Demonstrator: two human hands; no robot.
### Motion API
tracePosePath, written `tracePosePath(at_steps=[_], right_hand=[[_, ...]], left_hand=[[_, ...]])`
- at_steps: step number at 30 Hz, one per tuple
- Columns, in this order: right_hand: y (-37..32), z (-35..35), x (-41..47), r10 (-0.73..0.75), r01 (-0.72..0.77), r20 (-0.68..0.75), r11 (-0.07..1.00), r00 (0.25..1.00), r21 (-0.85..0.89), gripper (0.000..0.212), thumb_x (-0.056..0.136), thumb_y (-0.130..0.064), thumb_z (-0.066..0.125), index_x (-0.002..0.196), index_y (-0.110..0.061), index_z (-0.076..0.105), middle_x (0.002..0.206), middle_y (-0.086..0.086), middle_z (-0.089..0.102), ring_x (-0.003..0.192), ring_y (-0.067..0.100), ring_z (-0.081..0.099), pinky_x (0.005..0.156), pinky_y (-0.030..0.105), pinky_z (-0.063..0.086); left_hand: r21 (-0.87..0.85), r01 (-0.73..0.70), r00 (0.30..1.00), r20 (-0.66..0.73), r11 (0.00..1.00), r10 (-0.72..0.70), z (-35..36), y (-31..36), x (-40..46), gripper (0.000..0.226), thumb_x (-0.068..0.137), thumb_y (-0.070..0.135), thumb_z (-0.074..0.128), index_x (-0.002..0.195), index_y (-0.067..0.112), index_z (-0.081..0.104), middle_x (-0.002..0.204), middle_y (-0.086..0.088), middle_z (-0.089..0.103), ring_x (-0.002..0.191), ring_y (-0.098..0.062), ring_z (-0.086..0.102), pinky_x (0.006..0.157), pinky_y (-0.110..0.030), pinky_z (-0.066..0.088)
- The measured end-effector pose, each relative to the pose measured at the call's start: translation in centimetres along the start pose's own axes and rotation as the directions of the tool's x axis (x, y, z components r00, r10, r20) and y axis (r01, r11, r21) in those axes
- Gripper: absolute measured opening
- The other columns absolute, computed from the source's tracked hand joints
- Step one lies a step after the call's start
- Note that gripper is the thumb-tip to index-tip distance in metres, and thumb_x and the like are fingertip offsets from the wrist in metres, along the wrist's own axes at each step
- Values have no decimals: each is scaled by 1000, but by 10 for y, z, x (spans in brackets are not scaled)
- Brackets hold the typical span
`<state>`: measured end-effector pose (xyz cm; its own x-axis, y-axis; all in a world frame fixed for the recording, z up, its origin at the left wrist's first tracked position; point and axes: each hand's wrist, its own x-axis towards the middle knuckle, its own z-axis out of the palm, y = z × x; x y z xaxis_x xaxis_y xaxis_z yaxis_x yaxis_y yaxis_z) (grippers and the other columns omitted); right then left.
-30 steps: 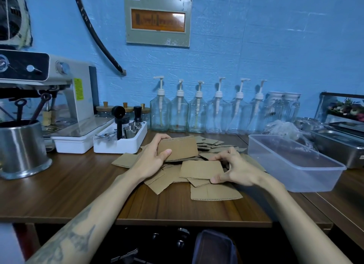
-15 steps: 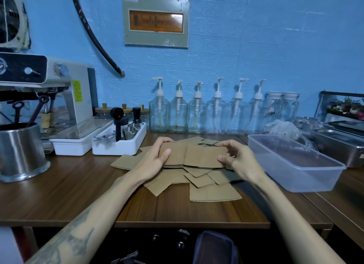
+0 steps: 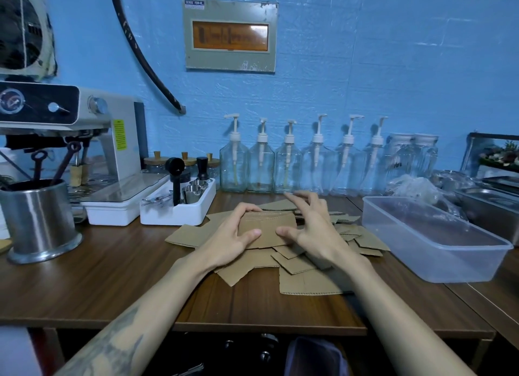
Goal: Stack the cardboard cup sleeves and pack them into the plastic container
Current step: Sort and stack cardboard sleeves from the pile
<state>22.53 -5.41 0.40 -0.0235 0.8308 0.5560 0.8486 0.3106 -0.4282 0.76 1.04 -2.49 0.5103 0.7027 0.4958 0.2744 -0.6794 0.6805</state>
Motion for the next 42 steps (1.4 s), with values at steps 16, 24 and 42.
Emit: tracePosePath(at_steps=[16,24,42], right_hand=[[7,14,5,13,-65,152,938,988,339,40,86,-23,74,124,-27,62,117,-6,67,107,10,62,99,38,49],[13,18,3,17,-41,100,968,995,248,40,87,-34,72,125,-35,59,115,-11,63,104,7,56,93,27,43],[17,17,6,53,-59,33,963,998,264,40,88,-32,71,126,-32,60,116,-15,63,108,8,58,90,25,45]], left_hand=[[184,72,996,37,980,-81,0,-5,2,34,94,51,49,126,48,39,131,10,53,123,-13,47,107,-47,38],[207,117,991,-94,971,-100,-47,-14,-7,28,102,35,47,129,31,55,120,16,58,107,1,53,90,-25,43],[443,484,875,-233,754,-425,-83,-48,-36,84,69,78,64,133,28,44,138,1,49,129,-24,41,102,-44,30]])
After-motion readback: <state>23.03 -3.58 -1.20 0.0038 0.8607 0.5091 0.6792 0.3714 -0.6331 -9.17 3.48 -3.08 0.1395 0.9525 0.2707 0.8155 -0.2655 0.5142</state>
